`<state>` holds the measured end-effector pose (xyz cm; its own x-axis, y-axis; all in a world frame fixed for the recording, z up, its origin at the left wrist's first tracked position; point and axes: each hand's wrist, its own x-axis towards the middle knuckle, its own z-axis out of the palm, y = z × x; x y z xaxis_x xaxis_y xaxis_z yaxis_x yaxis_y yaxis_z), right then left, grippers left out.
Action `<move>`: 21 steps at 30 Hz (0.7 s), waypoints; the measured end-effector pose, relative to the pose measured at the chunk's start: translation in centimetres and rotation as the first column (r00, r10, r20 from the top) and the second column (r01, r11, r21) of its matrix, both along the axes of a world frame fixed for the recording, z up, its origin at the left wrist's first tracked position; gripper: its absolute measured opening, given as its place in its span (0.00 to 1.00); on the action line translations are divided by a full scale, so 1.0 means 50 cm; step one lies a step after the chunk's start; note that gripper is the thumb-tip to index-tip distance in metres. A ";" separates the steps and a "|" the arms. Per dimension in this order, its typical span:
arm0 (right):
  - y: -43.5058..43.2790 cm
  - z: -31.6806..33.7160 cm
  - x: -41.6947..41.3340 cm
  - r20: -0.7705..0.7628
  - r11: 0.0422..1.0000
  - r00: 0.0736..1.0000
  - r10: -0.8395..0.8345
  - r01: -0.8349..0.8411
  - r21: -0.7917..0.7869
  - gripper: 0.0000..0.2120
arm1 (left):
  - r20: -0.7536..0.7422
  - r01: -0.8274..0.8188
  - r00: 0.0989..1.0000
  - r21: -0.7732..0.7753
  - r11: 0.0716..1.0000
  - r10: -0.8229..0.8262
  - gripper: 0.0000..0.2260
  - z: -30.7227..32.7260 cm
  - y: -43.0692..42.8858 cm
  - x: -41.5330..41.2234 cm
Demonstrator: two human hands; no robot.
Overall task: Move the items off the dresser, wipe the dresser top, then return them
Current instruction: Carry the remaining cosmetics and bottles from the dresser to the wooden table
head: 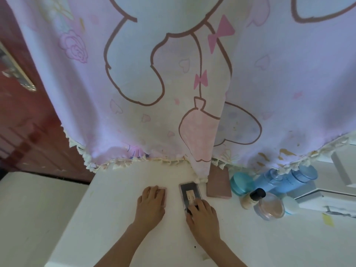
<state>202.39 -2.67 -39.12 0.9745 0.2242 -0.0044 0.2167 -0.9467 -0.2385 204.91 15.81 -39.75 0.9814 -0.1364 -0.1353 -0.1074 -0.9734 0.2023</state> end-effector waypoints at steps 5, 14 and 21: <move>0.021 0.024 -0.015 -0.032 0.995 0.999 -0.043 0.045 0.083 0.07 | -0.052 -0.008 0.999 0.008 1.000 0.009 0.34 0.008 0.035 -0.041; 0.073 0.037 -0.003 -0.288 0.952 0.912 -0.291 0.305 0.006 0.28 | -0.164 -0.108 0.979 0.094 0.990 0.122 0.25 0.062 0.055 -0.054; 0.056 0.057 0.009 -0.354 0.972 0.909 -0.221 0.234 -0.008 0.28 | -0.128 -0.189 0.972 0.063 0.980 0.195 0.25 0.055 0.087 -0.079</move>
<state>202.84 0.15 -36.28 0.9365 0.0029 -0.3507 -0.1066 -0.9503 -0.2925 200.97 20.18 -36.99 0.9613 0.0632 -0.2681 0.1071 -0.9825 0.1524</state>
